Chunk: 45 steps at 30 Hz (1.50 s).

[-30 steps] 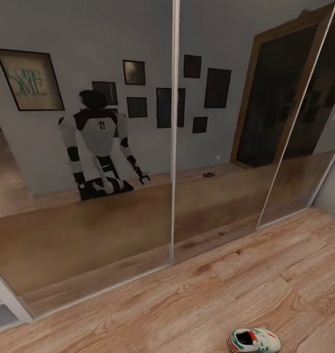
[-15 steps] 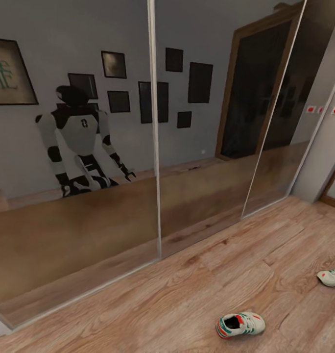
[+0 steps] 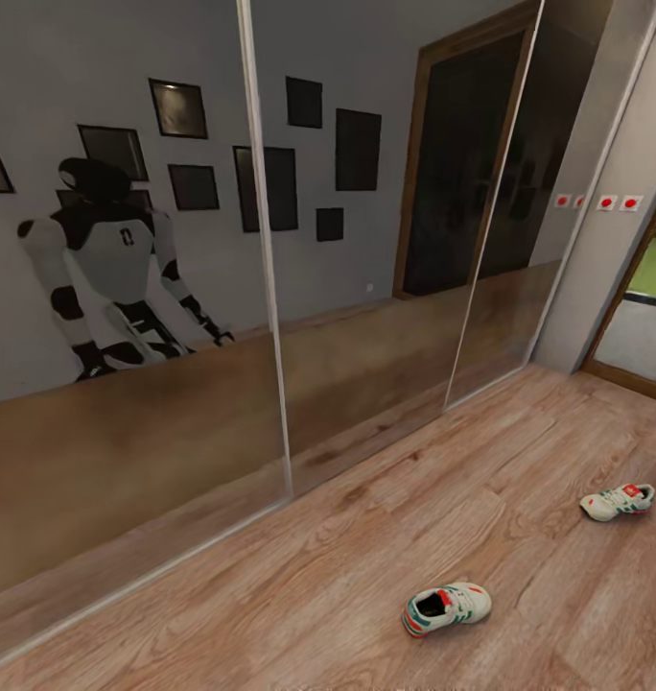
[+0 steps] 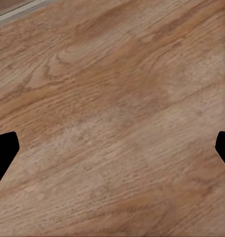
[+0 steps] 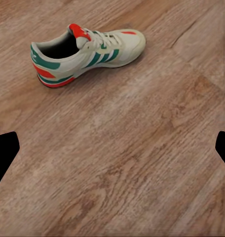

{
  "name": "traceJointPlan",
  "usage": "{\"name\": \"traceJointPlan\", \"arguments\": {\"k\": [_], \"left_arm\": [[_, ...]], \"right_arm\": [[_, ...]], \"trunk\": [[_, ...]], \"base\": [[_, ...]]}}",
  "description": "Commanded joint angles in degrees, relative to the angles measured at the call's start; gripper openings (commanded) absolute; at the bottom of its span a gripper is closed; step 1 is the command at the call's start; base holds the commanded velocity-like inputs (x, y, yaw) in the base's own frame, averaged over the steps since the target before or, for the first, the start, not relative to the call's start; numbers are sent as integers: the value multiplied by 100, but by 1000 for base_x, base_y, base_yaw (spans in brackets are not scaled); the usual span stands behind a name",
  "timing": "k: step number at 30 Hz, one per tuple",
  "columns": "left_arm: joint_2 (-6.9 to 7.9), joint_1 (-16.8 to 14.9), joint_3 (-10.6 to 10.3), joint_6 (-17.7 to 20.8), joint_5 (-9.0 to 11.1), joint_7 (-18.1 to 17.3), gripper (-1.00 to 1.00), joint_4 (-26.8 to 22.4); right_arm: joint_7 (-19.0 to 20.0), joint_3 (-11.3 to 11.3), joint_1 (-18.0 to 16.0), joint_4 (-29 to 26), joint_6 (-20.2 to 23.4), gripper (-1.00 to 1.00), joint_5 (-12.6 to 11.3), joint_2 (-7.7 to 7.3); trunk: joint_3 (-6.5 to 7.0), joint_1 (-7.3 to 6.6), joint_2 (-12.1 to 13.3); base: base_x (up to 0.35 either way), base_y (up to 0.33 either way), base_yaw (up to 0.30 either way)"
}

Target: Pick up the two gym shoes and the two sandals from the corridor floor and place them onto the hallstand (shoe rack) in the corridor, making sure they are on the rack and not on the floor. Arrange them so the two gym shoes are next to each other and the two sandals are next to each other.

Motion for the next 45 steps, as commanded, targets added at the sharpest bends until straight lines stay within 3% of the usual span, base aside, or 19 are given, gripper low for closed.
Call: {"name": "traceJointPlan", "arguments": {"k": [1,27,45], "left_arm": [[-1,-3,-6,-17,44,-8,100,3],[0,-4,-6,-18,44,-8,100,3],[5,-2,-6,-18,44,-8,100,3]], "right_arm": [[-2,-2,-4,3,-19,100,-3,1],[4,4,-4,8,-28,100,-1,16],[3,-1,-4,22,-20,100,3,18]], "trunk": [[-30,22,-44],[-509,593,-1086],[-832,988,-1808]], "base": [[0,0,-185],[0,0,-15],[0,0,-265]]}}
